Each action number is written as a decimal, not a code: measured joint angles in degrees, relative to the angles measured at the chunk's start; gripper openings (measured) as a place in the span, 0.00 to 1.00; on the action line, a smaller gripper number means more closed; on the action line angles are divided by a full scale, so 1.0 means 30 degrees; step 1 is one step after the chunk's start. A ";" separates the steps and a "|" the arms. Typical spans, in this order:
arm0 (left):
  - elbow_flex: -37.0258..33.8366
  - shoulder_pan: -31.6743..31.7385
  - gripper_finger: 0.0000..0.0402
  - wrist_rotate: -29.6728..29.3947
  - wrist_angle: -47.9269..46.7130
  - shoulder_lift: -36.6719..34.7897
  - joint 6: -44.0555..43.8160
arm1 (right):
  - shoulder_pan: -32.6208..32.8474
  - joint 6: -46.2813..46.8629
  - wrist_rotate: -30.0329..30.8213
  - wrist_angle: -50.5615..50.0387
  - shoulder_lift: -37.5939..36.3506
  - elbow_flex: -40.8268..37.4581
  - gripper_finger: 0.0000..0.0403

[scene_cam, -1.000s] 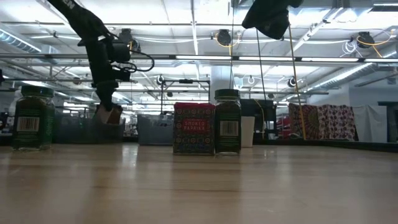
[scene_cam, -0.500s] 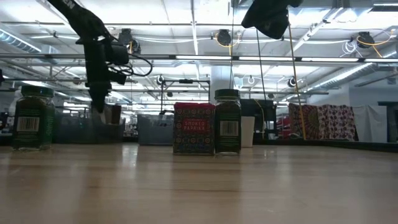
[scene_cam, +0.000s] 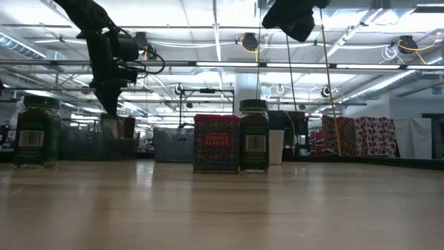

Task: Sort spices by type
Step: Put the middle top brown seasoning sachet into the left black bin

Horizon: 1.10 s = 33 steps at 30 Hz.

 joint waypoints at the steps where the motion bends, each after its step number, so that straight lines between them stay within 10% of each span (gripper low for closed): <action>1: 0.0000 0.0000 0.35 -0.0008 0.0144 0.0056 -0.0355 | 0.0000 -0.0039 -0.0007 0.0000 0.0000 0.0000 0.00; 12: -0.0002 0.0015 0.33 -0.1285 0.0947 0.1311 -0.1762 | 0.0263 0.0059 0.0000 -0.0139 0.0000 0.0000 0.00; 22: 0.0000 0.0004 0.02 -0.0898 0.1254 0.1320 -0.1658 | 0.0444 0.0172 -0.0007 -0.0240 0.0000 0.0000 0.00; 33: 0.0000 -0.0019 0.01 -0.0475 0.1263 0.1298 0.3085 | 0.0444 0.0172 -0.0007 -0.0408 0.0000 0.0000 0.00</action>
